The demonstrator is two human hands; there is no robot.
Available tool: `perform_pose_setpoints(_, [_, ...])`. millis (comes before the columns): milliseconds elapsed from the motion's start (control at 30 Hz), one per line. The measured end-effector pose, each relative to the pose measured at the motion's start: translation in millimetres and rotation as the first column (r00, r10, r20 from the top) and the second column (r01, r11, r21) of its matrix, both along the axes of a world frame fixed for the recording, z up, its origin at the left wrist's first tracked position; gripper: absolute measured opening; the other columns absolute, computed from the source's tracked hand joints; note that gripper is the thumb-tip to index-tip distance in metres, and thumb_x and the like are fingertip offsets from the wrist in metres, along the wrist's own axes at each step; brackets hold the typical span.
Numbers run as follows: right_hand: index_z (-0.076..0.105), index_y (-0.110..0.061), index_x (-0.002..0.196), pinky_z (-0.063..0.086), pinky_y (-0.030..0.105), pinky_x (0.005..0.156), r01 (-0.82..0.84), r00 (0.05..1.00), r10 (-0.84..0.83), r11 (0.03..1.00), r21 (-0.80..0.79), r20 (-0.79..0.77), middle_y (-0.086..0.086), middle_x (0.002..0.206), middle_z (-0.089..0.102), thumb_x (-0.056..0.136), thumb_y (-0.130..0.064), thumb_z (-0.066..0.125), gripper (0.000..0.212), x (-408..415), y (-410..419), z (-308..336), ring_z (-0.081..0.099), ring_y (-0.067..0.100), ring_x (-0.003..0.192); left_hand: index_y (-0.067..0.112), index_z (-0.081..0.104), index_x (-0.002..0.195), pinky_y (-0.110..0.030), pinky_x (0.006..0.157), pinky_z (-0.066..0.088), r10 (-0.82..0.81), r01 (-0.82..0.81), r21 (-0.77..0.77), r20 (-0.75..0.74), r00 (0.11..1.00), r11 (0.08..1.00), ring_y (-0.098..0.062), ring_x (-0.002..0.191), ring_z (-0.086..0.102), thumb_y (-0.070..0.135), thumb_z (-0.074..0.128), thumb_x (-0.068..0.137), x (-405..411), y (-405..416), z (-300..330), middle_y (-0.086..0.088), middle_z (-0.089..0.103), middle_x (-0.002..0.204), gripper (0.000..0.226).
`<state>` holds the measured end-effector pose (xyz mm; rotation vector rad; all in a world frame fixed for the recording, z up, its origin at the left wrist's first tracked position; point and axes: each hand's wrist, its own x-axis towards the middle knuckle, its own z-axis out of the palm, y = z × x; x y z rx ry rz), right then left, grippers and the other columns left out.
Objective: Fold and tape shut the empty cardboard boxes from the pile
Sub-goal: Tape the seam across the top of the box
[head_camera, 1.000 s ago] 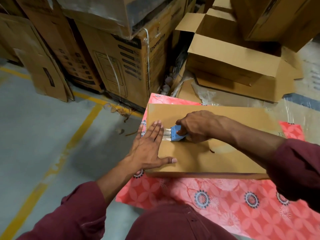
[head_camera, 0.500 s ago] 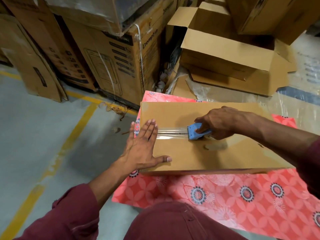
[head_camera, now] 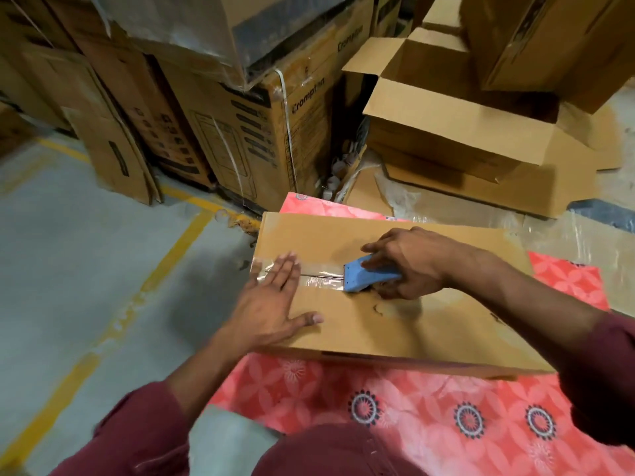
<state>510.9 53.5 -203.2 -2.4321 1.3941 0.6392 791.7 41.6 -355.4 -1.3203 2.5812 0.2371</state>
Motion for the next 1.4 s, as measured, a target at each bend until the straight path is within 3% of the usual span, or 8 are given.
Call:
perform_pose_setpoints(167, [0.056, -0.033, 0.144, 0.048, 0.048, 0.103, -0.016, 0.997, 0.015, 1.0, 0.011, 0.074, -0.005, 0.158, 0.045, 0.085, -0.076, 0.058, 0.073, -15, 0, -3, 0.048, 0.025, 0.137, 0.006, -0.008, 0.165, -0.067, 0.118, -0.02, 0.19, -0.193, 0.003, 0.135, 0.972, 0.981, -0.022, 0.157, -0.024, 0.104, -0.015, 0.063, 18, 3, 15, -0.009, -0.017, 0.173, 0.142])
perform_pose_setpoints(267, [0.053, -0.035, 0.148, 0.047, 0.046, 0.105, -0.019, 0.997, 0.017, 1.0, 0.02, 0.078, -0.004, 0.16, 0.043, 0.086, -0.071, 0.059, 0.072, -18, 0, -4, 0.048, 0.027, 0.138, 0.005, -0.013, 0.163, -0.066, 0.118, -0.023, 0.24, -0.244, 0.049, 0.063, 0.969, 0.969, -0.022, 0.156, -0.028, 0.108, -0.006, 0.06, -32, 16, 12, -0.011, -0.024, 0.17, 0.145])
perform_pose_setpoints(433, [0.06, -0.034, 0.135, 0.056, 0.045, 0.093, 0.028, 0.999, -0.031, 0.994, 0.107, 0.026, 0.001, 0.139, 0.061, 0.078, -0.059, 0.052, 0.063, -19, -7, -6, 0.063, 0.028, 0.117, 0.009, -0.014, 0.164, -0.061, 0.124, -0.014, 0.078, -0.076, 0.056, -0.041, 0.996, 0.996, -0.018, 0.157, -0.025, 0.104, -0.002, 0.068, -97, 32, 2, -0.007, -0.025, 0.171, 0.135])
perform_pose_setpoints(700, [0.067, -0.034, 0.118, 0.057, 0.037, 0.07, 0.036, 0.987, -0.024, 0.996, 0.077, -0.157, -0.004, 0.107, 0.066, 0.081, -0.04, 0.061, 0.038, -8, 0, -5, 0.067, 0.029, 0.087, 0.013, -0.019, 0.163, -0.058, 0.125, -0.011, 0.032, -0.032, 0.019, -0.021, 0.999, 0.999, -0.018, 0.156, -0.027, 0.103, 0.006, 0.074, -91, 31, -12, -0.005, -0.03, 0.169, 0.129])
perform_pose_setpoints(833, [0.063, -0.031, 0.125, 0.054, 0.033, 0.073, 0.069, 0.982, -0.045, 0.99, 0.126, -0.184, -0.002, 0.111, 0.066, 0.086, -0.029, 0.064, 0.039, -18, 1, 5, 0.063, 0.029, 0.088, 0.012, -0.016, 0.164, -0.056, 0.126, -0.012, 0.021, -0.02, 0.028, -0.054, 0.998, 0.999, -0.018, 0.157, -0.025, 0.104, 0.004, 0.073, -88, 31, -12, -0.005, -0.029, 0.169, 0.131])
perform_pose_setpoints(1000, [0.061, -0.035, 0.131, 0.056, 0.033, 0.084, 0.127, 0.973, -0.096, 0.982, 0.138, -0.212, -0.007, 0.118, 0.067, 0.091, -0.039, 0.064, 0.04, -56, 9, 13, 0.061, 0.025, 0.091, 0.012, -0.012, 0.165, -0.055, 0.127, -0.01, 0.01, -0.008, 0.026, -0.066, 0.998, 1.0, -0.017, 0.157, -0.024, 0.103, 0.009, 0.076, -85, 29, -13, -0.005, -0.026, 0.17, 0.129])
perform_pose_setpoints(1233, [0.064, -0.041, 0.125, 0.054, 0.034, 0.074, 0.063, 0.981, -0.038, 0.99, 0.124, -0.192, -0.01, 0.112, 0.066, 0.085, -0.04, 0.06, 0.041, -87, 18, -5, 0.065, 0.026, 0.096, 0.009, -0.014, 0.164, -0.064, 0.122, -0.013, -0.008, 0.01, 0.074, -0.031, 0.999, 0.997, -0.02, 0.157, -0.026, 0.106, 0.004, 0.069, -115, 39, -3, -0.008, -0.027, 0.169, 0.137])
perform_pose_setpoints(1400, [0.05, -0.046, 0.146, 0.051, 0.042, 0.095, 0.043, 0.992, -0.032, 0.994, 0.097, -0.119, -0.005, 0.153, 0.048, 0.083, -0.057, 0.062, 0.065, -104, 20, -8, 0.056, 0.029, 0.125, 0.004, -0.016, 0.162, -0.064, 0.122, -0.014, -0.067, 0.079, 0.122, -0.101, 0.993, 0.989, -0.022, 0.156, -0.027, 0.105, 0.007, 0.07, -186, 57, -3, -0.012, -0.025, 0.17, 0.139])
